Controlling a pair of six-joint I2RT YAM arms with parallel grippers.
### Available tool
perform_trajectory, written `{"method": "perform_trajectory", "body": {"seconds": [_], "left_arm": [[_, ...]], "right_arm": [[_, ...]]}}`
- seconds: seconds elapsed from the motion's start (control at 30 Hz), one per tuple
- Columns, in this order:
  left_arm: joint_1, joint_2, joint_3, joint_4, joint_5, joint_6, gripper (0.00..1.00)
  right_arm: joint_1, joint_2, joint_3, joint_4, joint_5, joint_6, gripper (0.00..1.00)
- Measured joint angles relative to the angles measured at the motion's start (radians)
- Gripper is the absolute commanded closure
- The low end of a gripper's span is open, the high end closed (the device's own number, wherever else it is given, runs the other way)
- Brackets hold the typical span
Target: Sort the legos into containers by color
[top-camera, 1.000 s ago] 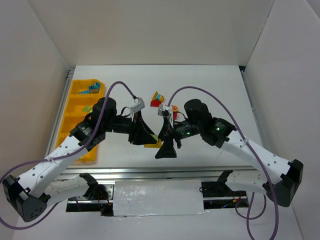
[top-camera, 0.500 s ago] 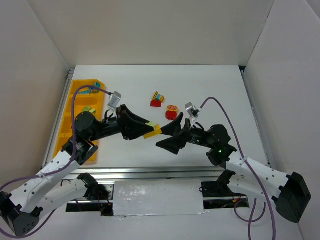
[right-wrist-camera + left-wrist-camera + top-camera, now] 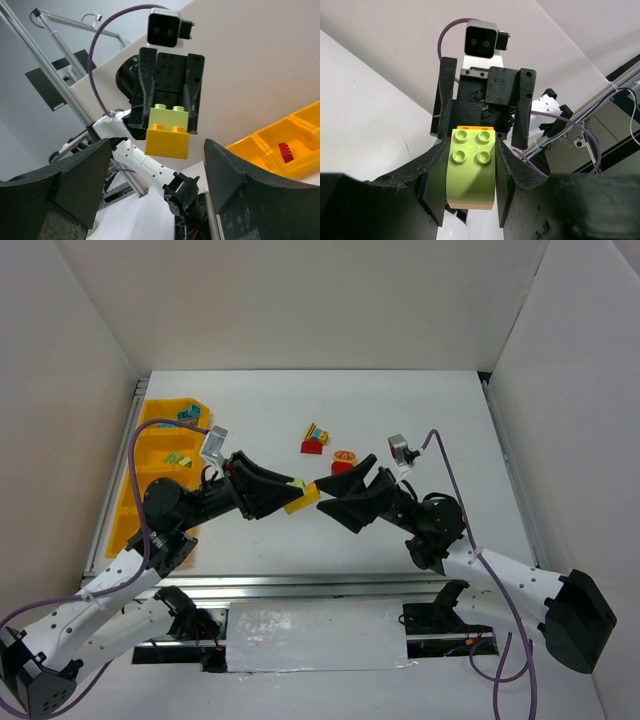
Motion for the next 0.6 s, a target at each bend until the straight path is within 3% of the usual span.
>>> {"method": "perform_trajectory", "body": {"seconds": [0.37,0.53,0.6], "left_arm": [[0.0,-0.023,-0.021,0.044,-0.024,-0.014,1.0],[0.0,-0.013,-0.023,0.06,-0.024,-0.022,1.0],[0.0,-0.01,-0.023,0.06,-0.024,-0.029,1.0]], "right_arm": [[0.04,0.06,0.037,-0.045,0.04,-0.001,0.28],[0.058,0.076,0.053,-0.045,0.04,-0.002,0.43],[0.061,0.082,0.058,-0.044,0.04,0.0,0.45]]}}
